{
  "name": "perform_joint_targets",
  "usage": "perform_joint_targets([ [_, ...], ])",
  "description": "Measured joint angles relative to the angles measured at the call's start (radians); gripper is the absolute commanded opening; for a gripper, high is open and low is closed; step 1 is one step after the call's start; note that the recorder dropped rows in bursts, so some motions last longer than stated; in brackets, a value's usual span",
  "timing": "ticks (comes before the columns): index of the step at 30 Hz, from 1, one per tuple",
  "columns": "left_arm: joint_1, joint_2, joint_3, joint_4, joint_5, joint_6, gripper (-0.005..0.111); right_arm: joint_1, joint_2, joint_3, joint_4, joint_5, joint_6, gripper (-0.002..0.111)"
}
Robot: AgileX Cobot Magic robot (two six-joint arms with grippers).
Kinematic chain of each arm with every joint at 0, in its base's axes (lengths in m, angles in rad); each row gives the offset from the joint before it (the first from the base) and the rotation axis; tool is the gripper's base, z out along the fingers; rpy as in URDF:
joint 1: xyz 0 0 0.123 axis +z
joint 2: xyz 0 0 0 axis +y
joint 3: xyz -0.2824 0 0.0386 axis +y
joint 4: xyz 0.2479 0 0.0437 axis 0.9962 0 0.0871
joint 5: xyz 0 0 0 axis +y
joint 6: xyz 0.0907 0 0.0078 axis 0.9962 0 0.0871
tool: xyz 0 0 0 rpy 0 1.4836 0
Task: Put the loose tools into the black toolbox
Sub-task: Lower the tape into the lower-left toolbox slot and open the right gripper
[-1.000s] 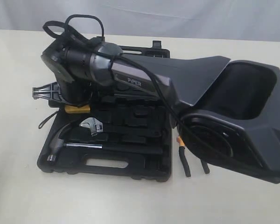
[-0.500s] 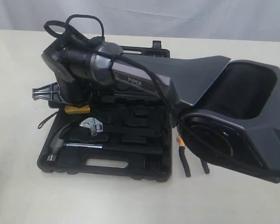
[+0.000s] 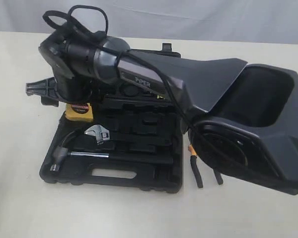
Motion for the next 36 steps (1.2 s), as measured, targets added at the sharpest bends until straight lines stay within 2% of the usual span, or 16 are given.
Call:
perform_joint_targets([
  [9,0.000,0.000,0.000,0.000,0.000,0.000,0.000,0.000,0.000,-0.102,-0.020,0.113,-0.023,0.070],
  [10,0.000,0.000,0.000,0.000,0.000,0.000,0.000,0.000,0.000,-0.102,-0.029,0.118,-0.026,0.068],
  [11,0.000,0.000,0.000,0.000,0.000,0.000,0.000,0.000,0.000,-0.102,-0.041,0.120,-0.032,0.063],
  [13,0.000,0.000,0.000,0.000,0.000,0.000,0.000,0.000,0.000,-0.102,-0.053,0.120,-0.057,0.042],
  [14,0.000,0.000,0.000,0.000,0.000,0.000,0.000,0.000,0.000,-0.102,-0.053,0.117,-0.074,0.029],
  [15,0.000,0.000,0.000,0.000,0.000,0.000,0.000,0.000,0.000,-0.102,-0.053,0.112,-0.093,0.002],
  [24,0.000,0.000,0.000,0.002,0.000,0.000,0.000,0.002,0.040,-0.108,0.072,0.067,-0.318,-0.001],
  [36,0.000,0.000,0.000,0.002,0.000,0.000,0.000,0.002,0.095,-0.117,0.067,0.058,-0.385,-0.001],
])
